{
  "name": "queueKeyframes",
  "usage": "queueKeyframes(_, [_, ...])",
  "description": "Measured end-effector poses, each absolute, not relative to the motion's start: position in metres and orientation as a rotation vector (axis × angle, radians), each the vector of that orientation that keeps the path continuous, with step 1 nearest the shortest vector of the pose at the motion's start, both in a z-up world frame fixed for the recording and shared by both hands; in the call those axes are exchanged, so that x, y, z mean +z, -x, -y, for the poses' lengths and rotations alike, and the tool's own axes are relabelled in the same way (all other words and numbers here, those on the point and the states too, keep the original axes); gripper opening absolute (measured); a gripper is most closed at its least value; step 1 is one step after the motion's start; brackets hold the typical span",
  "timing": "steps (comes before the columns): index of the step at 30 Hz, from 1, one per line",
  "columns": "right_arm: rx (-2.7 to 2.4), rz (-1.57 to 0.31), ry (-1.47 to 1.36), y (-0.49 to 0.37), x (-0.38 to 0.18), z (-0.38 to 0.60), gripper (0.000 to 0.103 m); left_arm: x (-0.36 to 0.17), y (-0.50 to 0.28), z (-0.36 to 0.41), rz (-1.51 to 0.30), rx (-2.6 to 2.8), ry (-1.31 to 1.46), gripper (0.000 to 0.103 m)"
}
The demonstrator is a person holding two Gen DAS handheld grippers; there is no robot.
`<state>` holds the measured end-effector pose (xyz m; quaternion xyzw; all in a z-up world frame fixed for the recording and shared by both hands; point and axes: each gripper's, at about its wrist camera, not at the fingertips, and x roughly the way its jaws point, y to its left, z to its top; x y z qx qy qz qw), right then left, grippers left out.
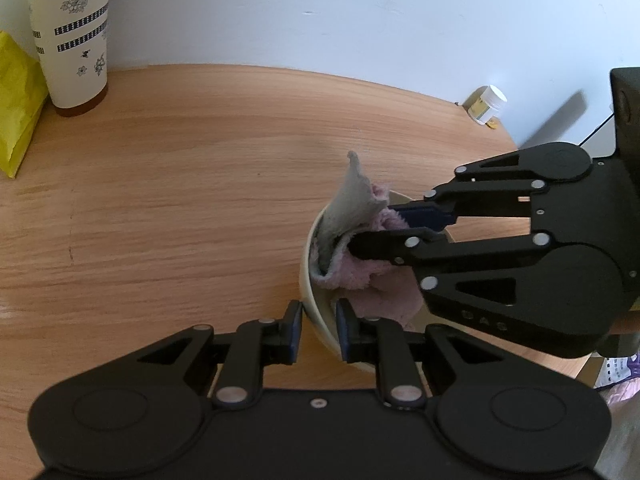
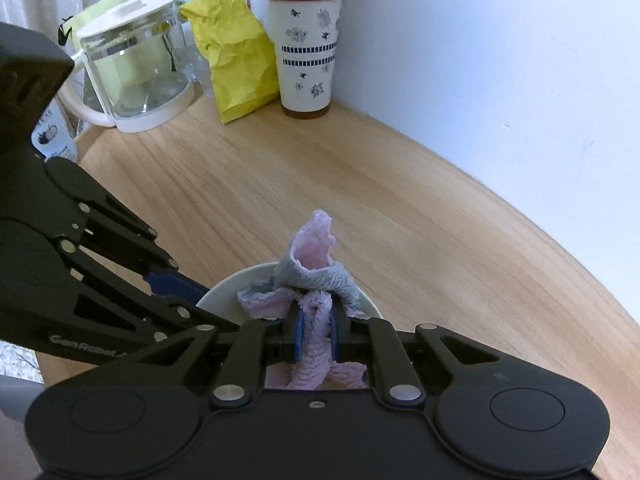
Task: Clean bowl
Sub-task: 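Grasp the cloth inside the bowl again with the right gripper, then rub the cloth around the bowl's inner wall with the right gripper while the left gripper tilts the bowl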
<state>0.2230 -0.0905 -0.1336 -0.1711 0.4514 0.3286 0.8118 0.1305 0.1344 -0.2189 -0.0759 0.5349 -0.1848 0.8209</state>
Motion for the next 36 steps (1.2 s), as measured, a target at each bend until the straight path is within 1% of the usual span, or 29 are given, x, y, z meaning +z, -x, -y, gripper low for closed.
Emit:
queueKeyframes(6, [0.637,-1.050,0.358,-0.234,-0.141,0.082,0.014,-0.219,-0.130,-0.133,-1.127,-0.396,0.160,0.020])
queueKeyframes(14, [0.639,-1.173,0.358,-0.249,-0.152,0.075,0.014,-0.219,-0.132,-0.134,-1.152,-0.374,0.211,0.020])
queueKeyframes(18, [0.636,-1.304,0.300,-0.264,-0.156,0.075,0.015,-0.220,-0.135,-0.134,-1.157,-0.369,0.222,0.020])
queueKeyframes(20, [0.600,-1.390,0.209,-0.275,-0.158,0.080,0.015,-0.221,-0.135,-0.133,-1.158,-0.365,0.225,0.020])
queueKeyframes(25, [0.578,-1.500,0.145,-0.283,-0.160,0.084,0.015,-0.223,-0.136,-0.128,-1.164,-0.355,0.227,0.019])
queueKeyframes(30, [0.588,-1.487,0.178,-0.278,-0.159,0.079,0.015,-0.224,-0.133,-0.132,-1.163,-0.352,0.243,0.020])
queueKeyframes(36, [0.569,-1.347,0.260,-0.257,-0.152,0.077,0.015,-0.221,-0.133,-0.130,-1.175,-0.351,0.209,0.020])
